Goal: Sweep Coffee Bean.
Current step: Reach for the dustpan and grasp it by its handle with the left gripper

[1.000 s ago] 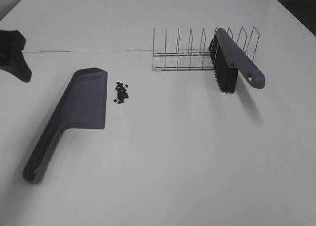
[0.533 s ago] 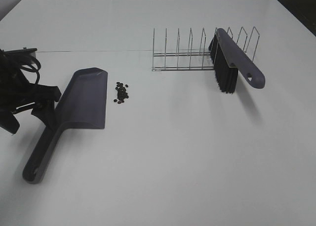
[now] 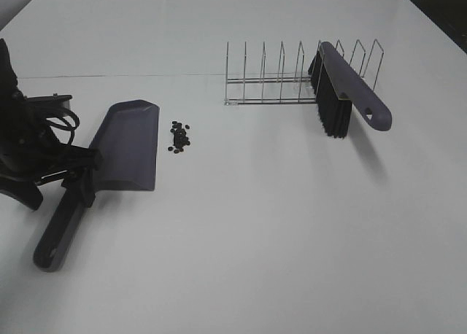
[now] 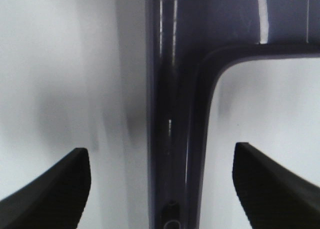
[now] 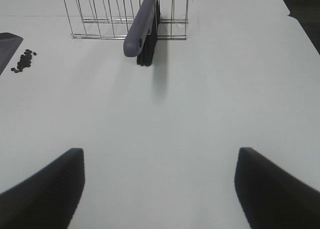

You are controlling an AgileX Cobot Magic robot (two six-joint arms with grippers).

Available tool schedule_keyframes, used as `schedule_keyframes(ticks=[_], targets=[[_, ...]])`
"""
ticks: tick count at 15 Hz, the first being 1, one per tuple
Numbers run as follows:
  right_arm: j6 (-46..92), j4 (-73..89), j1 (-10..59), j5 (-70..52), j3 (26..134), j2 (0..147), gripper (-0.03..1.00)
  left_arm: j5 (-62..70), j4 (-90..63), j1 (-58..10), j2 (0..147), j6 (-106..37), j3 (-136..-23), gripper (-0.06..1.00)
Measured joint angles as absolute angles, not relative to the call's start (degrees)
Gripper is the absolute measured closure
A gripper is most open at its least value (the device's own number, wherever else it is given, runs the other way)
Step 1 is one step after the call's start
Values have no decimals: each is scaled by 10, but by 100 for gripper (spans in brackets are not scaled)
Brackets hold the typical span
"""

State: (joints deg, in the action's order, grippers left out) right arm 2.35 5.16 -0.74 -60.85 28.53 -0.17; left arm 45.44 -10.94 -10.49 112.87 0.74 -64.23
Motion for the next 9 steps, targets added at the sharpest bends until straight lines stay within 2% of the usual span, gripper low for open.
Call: schedule_keyframes(ticks=[9], targets=[[23, 52, -7, -608, 285, -2, 24, 423, -79, -136, 1171, 6, -649, 21]])
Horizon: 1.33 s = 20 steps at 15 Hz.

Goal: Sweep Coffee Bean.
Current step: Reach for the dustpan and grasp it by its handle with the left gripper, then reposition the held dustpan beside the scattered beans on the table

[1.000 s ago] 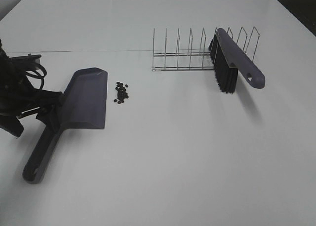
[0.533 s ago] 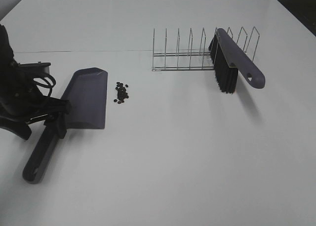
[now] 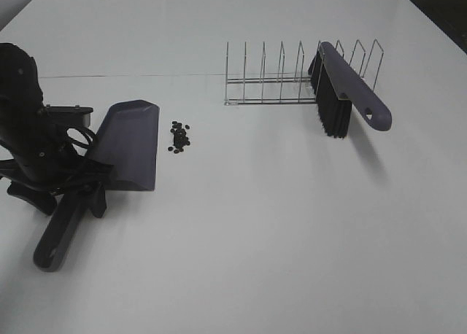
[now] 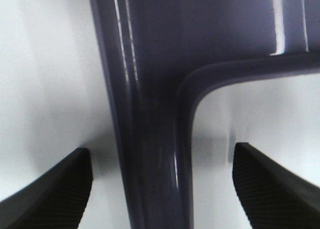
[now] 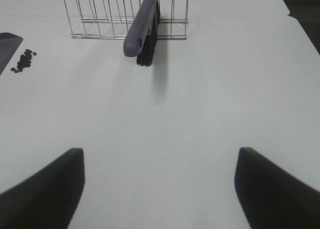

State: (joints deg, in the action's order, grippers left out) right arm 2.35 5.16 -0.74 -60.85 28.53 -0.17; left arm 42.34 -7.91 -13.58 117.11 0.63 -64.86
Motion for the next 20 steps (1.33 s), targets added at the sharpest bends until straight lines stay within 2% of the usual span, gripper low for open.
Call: schedule_keyframes(ticks=[2, 3, 4, 5, 20], targets=[[23, 52, -7, -608, 285, -2, 24, 421, -70, -136, 1172, 13, -649, 29], [23, 52, -7, -608, 285, -2, 24, 419, -70, -136, 1173, 15, -649, 40], [23, 52, -7, -608, 285, -2, 24, 417, -70, -136, 1173, 15, -650, 55], [23, 52, -7, -608, 285, -2, 24, 415, -71, -136, 1174, 17, -650, 61], [23, 65, -7, -608, 285, 0, 24, 453, -42, -136, 1085, 65, -648, 60]])
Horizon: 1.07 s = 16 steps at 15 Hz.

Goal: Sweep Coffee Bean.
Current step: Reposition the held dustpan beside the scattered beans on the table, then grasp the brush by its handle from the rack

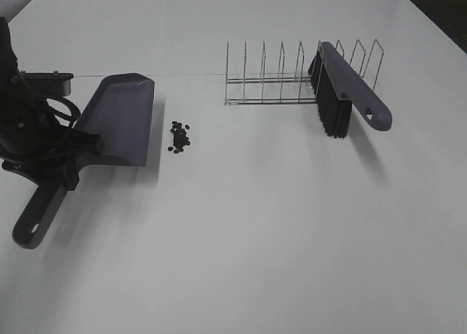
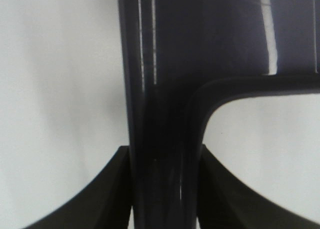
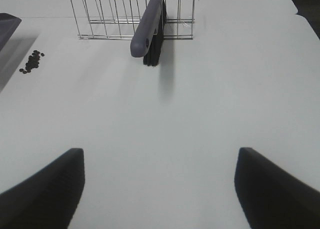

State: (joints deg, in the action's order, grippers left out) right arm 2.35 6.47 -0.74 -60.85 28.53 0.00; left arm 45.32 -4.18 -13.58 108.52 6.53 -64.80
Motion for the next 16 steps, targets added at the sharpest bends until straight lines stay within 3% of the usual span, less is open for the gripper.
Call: schedule_keyframes(ticks=[5, 6, 11, 16], targets=[[70, 75, -7, -506, 328, 133, 24, 454, -38, -136, 1085, 65, -648, 60], [115, 85, -7, -478, 373, 235, 25, 454, -38, -136, 1085, 65, -648, 60], [208, 139, -7, -473, 524, 463, 25, 455, -38, -136, 1085, 65, -648, 60], [233, 166, -7, -478, 728, 693, 25, 455, -38, -136, 1085, 65, -648, 60]])
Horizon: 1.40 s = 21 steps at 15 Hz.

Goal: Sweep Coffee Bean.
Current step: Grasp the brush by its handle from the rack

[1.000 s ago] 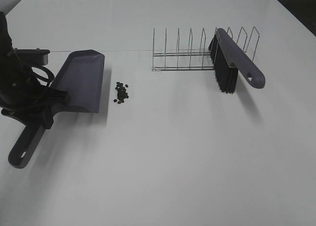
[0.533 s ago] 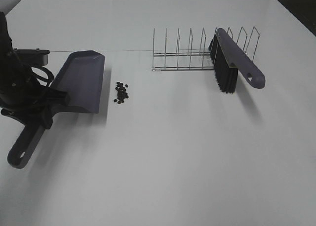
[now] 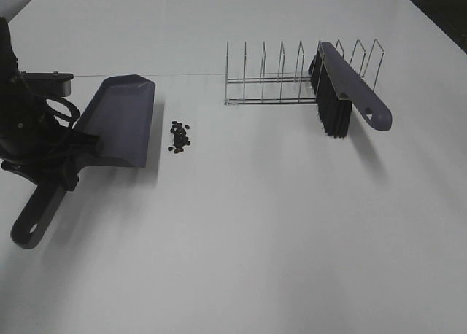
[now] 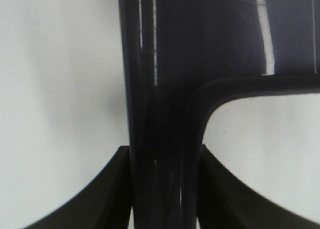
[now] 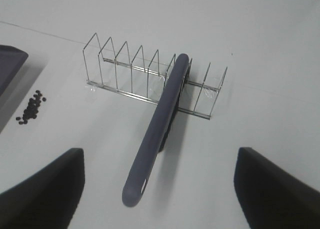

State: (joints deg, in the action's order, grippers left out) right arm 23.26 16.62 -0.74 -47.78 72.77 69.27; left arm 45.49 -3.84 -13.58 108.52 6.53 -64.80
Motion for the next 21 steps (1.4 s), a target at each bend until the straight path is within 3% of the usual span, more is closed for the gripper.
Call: schedule_keyframes(ticks=[6, 10, 13, 21], targets=[[151, 168, -5, -585, 964, 927, 26, 446, -38, -136, 1085, 65, -648, 60], [32, 24, 88, -647, 1115, 1109, 28, 445, -38, -136, 1085, 65, -648, 60], [0, 10, 103, -694, 1200, 1212, 31, 444, -38, -136, 1085, 65, -648, 60], [-13, 0, 103, -697, 1265, 1357, 34, 444, -37, -136, 1085, 65, -648, 60]])
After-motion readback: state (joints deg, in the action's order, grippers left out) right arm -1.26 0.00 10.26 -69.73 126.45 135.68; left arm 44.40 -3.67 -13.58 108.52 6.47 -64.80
